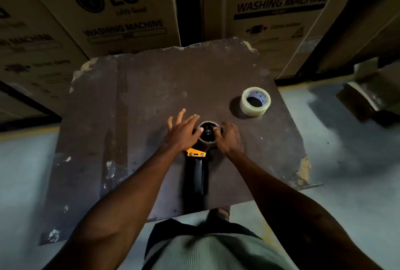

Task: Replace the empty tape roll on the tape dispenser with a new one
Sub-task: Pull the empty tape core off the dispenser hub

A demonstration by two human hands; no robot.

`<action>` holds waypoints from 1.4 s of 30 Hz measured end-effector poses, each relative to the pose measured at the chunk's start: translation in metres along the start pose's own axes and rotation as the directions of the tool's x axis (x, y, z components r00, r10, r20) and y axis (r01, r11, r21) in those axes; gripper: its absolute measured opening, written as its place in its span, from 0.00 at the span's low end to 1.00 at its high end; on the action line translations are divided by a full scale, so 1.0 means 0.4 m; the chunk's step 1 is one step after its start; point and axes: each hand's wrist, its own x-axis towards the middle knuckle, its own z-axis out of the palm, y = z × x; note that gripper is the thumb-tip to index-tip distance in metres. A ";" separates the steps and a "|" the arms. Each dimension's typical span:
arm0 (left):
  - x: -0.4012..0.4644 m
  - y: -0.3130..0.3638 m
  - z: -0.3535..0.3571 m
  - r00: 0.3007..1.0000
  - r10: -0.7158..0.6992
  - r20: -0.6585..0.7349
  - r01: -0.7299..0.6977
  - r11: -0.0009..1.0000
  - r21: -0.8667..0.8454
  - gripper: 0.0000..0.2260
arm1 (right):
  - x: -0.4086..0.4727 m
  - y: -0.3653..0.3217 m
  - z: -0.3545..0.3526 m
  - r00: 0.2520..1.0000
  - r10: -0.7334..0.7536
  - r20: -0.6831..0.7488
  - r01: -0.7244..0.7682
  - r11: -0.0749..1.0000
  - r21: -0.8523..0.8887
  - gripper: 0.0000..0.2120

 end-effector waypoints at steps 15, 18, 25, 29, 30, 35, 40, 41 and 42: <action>0.110 -0.004 -0.058 0.897 -0.024 0.441 0.012 0.999 0.030 0.19 | 0.013 0.015 0.019 0.981 0.193 0.022 -0.193 0.953 0.234 0.13; 0.114 -0.002 -0.057 0.883 -0.034 0.469 0.043 0.999 -0.009 0.19 | 0.010 0.012 0.038 0.973 0.232 0.010 -0.222 0.919 0.324 0.08; 0.127 0.007 -0.045 0.878 -0.090 0.469 0.139 0.988 -0.070 0.17 | 0.005 -0.004 0.053 0.954 0.296 -0.050 -0.264 0.907 0.328 0.10; 0.127 0.016 -0.045 0.868 -0.172 0.465 0.168 0.984 0.050 0.18 | 0.006 -0.009 0.056 0.948 0.312 -0.058 -0.277 0.902 0.332 0.11; 0.126 0.019 -0.047 0.866 -0.174 0.469 0.173 0.984 0.046 0.17 | 0.006 -0.010 0.056 0.946 0.319 -0.060 -0.282 0.899 0.335 0.11; 0.122 0.023 -0.050 0.866 -0.164 0.472 0.196 0.980 -0.019 0.16 | 0.010 -0.016 0.053 0.936 0.344 -0.071 -0.298 0.886 0.355 0.10; 0.120 0.013 -0.038 0.891 -0.177 0.419 0.222 0.973 -0.060 0.14 | 0.018 -0.025 0.051 0.932 0.355 -0.077 -0.304 0.879 0.368 0.14; 0.120 0.011 -0.037 0.892 -0.176 0.416 0.223 0.973 -0.067 0.13 | 0.019 -0.024 0.051 0.933 0.350 -0.085 -0.297 0.882 0.364 0.16; 0.121 0.010 -0.035 0.894 -0.176 0.413 0.223 0.973 -0.067 0.13 | 0.020 -0.023 0.051 0.933 0.350 -0.087 -0.297 0.883 0.364 0.16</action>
